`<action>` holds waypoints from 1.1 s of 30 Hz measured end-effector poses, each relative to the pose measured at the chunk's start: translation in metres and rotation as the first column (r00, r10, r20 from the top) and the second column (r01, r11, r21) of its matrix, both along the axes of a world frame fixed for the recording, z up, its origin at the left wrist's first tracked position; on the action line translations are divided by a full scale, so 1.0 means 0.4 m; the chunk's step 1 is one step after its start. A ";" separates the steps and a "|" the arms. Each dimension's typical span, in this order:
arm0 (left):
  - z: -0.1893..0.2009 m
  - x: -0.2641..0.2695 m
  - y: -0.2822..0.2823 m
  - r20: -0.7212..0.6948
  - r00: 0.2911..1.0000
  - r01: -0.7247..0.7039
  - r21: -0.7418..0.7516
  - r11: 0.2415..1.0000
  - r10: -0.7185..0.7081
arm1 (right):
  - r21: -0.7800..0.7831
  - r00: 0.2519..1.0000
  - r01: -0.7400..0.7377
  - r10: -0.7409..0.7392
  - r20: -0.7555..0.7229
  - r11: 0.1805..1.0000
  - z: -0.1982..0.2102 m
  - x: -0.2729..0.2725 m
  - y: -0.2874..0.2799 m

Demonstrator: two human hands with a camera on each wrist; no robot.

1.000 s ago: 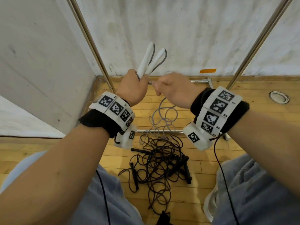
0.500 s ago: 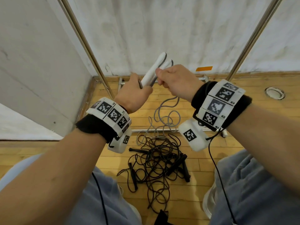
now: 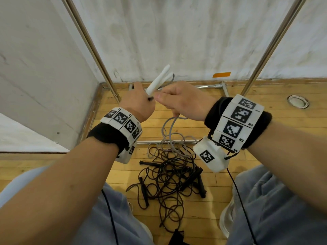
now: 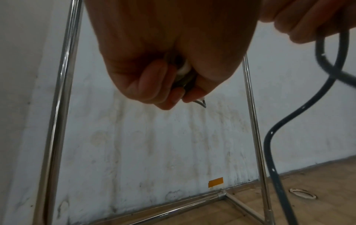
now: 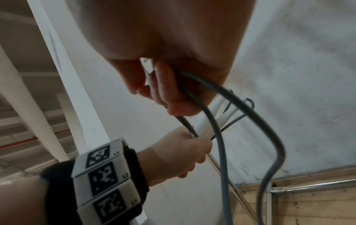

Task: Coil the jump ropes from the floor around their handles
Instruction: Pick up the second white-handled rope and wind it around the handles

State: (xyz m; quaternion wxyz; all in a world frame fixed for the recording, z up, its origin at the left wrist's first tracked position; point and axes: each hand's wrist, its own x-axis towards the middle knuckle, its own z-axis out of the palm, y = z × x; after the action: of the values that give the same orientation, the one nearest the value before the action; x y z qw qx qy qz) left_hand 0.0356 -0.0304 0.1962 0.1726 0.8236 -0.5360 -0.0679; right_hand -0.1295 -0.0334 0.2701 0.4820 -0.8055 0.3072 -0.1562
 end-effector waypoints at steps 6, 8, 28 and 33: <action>-0.028 -0.001 -0.002 0.155 0.986 0.058 0.051 0.997 -0.066 | 0.001 0.998 -0.054 0.054 -0.022 0.999 0.000 0.004 -0.002; -0.040 -0.008 -0.008 0.181 0.979 0.078 0.085 0.993 -0.092 | -0.004 0.997 -0.076 0.076 -0.032 0.997 -0.002 0.004 -0.003; 0.060 -0.032 0.066 -0.019 0.896 0.440 -0.078 0.894 -0.443 | -0.175 0.935 0.329 -0.346 -0.075 0.928 0.002 -0.088 -0.197; 0.106 -0.054 0.093 -0.110 0.855 0.473 -0.235 0.849 -0.507 | 0.022 0.954 0.278 -0.273 -0.127 0.960 -0.010 -0.082 -0.205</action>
State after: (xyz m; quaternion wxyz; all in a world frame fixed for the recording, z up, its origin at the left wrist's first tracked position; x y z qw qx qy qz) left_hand 0.0140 0.0068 0.2384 0.2755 0.6288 -0.7164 -0.1247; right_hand -0.1622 -0.1154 0.2661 0.4515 -0.7532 0.4485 -0.1662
